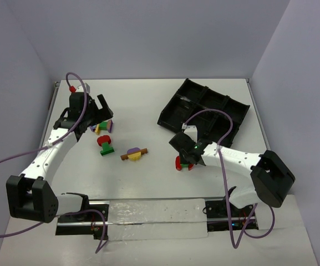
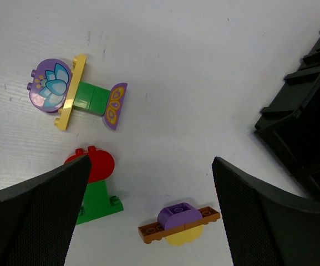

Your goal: Sort the legos into containers by color

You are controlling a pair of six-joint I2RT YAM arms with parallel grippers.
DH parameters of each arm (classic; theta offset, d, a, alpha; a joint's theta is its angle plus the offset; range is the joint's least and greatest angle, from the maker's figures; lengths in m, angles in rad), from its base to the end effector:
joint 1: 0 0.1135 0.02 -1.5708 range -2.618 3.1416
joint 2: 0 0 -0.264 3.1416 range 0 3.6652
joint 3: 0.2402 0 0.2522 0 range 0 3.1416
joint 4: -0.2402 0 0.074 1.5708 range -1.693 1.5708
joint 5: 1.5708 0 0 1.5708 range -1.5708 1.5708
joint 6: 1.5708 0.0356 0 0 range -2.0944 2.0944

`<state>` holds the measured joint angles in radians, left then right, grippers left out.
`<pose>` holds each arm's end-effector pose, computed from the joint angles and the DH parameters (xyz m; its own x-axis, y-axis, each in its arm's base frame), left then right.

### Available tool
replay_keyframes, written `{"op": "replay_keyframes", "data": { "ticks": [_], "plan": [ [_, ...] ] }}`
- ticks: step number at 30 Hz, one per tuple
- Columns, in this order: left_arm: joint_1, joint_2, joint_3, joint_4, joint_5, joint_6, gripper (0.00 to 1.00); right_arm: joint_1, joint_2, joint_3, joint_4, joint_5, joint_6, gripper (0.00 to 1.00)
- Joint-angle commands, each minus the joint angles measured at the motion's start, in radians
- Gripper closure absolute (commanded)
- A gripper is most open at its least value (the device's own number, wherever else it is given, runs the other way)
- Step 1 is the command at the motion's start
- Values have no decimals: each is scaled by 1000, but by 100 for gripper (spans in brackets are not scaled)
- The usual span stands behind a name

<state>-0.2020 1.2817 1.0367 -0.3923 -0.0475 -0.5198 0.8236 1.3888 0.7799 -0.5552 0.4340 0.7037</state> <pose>0.2795 -0.0555 0.3001 -0.5869 -0.3862 -0.7116 -0.1480 0.9153 -0.3747 0.1806 0.1729 0.1846 -0.8334 -0.0358 -0.5515 -0.0174 0.9991 -0.0385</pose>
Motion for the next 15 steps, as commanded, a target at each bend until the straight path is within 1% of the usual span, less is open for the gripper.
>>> {"op": "replay_keyframes", "data": {
  "ticks": [1, 4, 5, 6, 7, 8, 9, 14, 15],
  "plan": [
    [-5, 5, 49, 21, 8, -7, 2, 14, 9, 21, -20, 37, 33, 62],
    [-6, 4, 43, 24, 14, -10, 2, 23, 9, 21, -19, 36, 32, 67],
    [-7, 4, 40, 26, 19, -12, 2, 26, 8, 23, -20, 37, 31, 70],
    [-7, 5, 36, 28, 27, -18, 2, 29, 7, 28, -20, 36, 31, 78],
    [-8, 5, 28, 34, 34, -22, 2, 31, 6, 32, -20, 37, 30, 83],
    [-10, 7, 25, 40, 38, -31, 2, 34, 4, 37, -25, 37, 29, 96],
    [-11, 8, 18, 46, 40, -36, 2, 37, 2, 47, -29, 40, 28, 100],
    [-73, 58, -24, 70, 97, -82, 2, 45, 6, 99, -45, 59, 14, 100],
    [-104, 89, -36, 79, 113, -113, 3, 45, 11, 123, -47, 65, 6, 100]
  ]
}}
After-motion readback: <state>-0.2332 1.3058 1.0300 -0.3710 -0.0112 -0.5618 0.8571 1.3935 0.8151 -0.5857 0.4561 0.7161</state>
